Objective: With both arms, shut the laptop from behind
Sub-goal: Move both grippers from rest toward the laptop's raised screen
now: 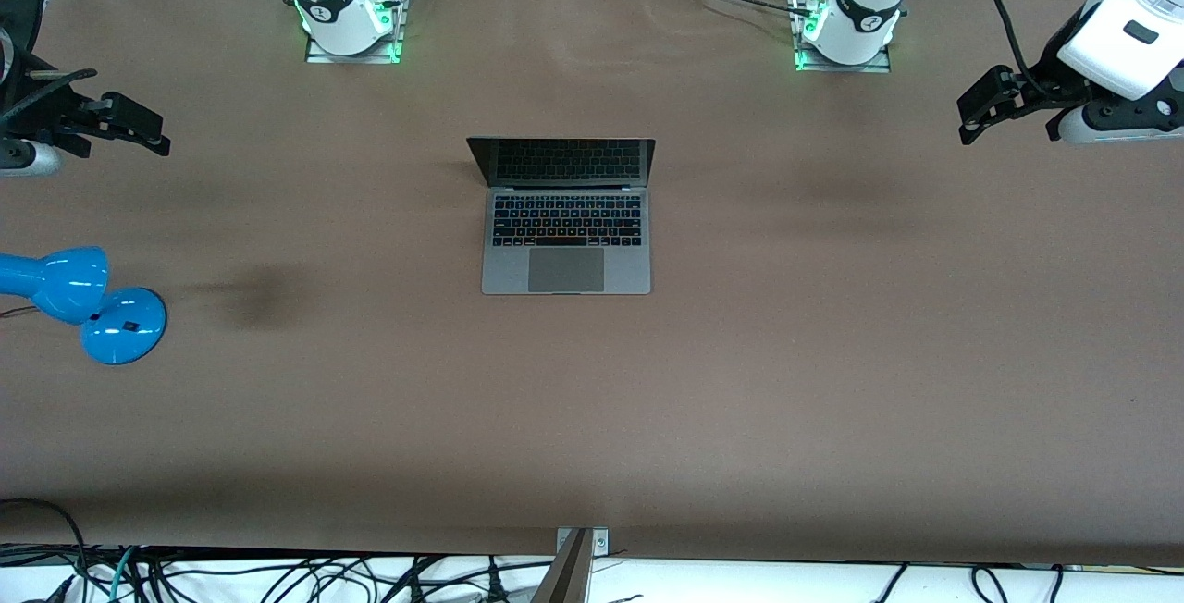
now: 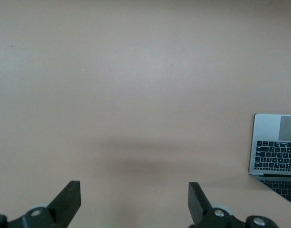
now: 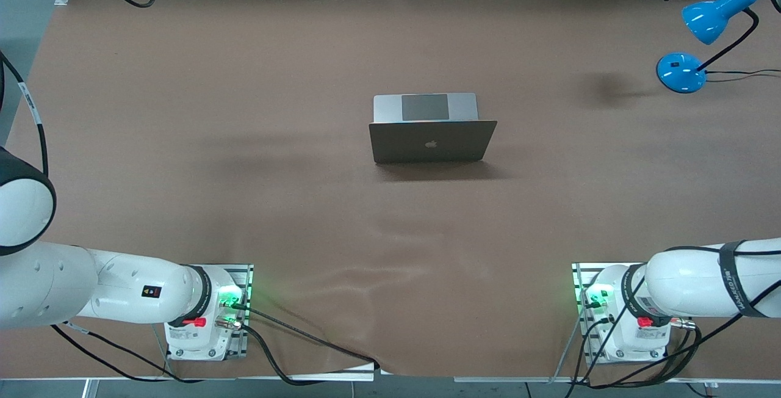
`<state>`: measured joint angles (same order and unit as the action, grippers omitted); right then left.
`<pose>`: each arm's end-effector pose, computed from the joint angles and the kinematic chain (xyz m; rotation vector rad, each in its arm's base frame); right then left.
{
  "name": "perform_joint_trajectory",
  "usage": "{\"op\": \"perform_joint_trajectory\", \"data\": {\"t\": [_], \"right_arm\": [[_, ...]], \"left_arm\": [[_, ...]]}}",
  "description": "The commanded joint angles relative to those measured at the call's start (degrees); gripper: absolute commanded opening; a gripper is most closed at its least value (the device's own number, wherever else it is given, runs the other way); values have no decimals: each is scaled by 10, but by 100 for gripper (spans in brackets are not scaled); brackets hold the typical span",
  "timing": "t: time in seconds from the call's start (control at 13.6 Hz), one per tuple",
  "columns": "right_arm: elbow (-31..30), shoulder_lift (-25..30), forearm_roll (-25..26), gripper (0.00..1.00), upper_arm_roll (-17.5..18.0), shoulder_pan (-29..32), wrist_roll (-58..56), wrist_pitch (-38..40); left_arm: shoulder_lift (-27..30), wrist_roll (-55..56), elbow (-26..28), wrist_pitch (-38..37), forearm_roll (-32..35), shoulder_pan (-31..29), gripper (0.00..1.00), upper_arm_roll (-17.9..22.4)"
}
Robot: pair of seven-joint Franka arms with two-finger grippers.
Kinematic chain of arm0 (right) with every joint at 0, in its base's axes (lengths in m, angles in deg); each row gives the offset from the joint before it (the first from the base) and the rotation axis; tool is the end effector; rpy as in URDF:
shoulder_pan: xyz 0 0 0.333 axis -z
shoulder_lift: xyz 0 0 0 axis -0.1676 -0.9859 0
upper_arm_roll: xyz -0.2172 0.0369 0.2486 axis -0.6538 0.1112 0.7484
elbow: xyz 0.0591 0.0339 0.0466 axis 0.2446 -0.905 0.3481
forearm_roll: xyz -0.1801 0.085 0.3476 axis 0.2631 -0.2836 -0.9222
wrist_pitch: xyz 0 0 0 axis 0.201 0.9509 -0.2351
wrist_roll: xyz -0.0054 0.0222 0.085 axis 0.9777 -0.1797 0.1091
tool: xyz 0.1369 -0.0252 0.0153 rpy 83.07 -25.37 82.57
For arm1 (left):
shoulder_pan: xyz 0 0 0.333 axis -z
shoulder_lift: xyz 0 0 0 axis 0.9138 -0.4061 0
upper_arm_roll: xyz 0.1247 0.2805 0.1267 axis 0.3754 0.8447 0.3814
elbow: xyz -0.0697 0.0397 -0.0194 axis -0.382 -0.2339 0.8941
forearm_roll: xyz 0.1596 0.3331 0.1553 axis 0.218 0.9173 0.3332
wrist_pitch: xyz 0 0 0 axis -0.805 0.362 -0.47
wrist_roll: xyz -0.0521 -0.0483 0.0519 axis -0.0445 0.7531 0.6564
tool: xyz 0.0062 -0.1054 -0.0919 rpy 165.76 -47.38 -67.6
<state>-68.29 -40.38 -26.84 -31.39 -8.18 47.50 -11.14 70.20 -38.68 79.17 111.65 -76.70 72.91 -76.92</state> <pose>0.5487 -0.0112 0.5766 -3.1332 -0.0569 0.1262 0.5342 -0.0755 0.6307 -3.1020 -0.1142 0.0189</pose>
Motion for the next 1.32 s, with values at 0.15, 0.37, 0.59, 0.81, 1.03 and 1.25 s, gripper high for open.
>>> {"op": "perform_joint_trajectory", "data": {"t": [0.15, 0.37, 0.59, 0.81, 1.03, 1.25], "right_arm": [[-11, 12, -6, 100, 3, 5, -1, -3], [-11, 11, -5, 100, 3, 5, -7, -4], [-11, 11, -4, 100, 3, 5, -6, -6], [-15, 11, -5, 100, 4, 5, 0, -2], [-17, 12, -5, 100, 25, 4, 0, 7], [-17, 12, 0, 100, 53, 4, 0, 7]], "left_arm": [[-8, -14, -14, -23, -15, -9, 100, -6], [-10, -14, -11, -22, -37, -9, 100, -5], [-7, -14, -9, -23, -39, -9, 100, -5], [-10, -14, -5, -22, -42, -9, 100, -5], [-11, -7, 11, -18, -81, -10, 100, -5], [-12, 9, 27, -18, -84, 2, 100, -7]]}}
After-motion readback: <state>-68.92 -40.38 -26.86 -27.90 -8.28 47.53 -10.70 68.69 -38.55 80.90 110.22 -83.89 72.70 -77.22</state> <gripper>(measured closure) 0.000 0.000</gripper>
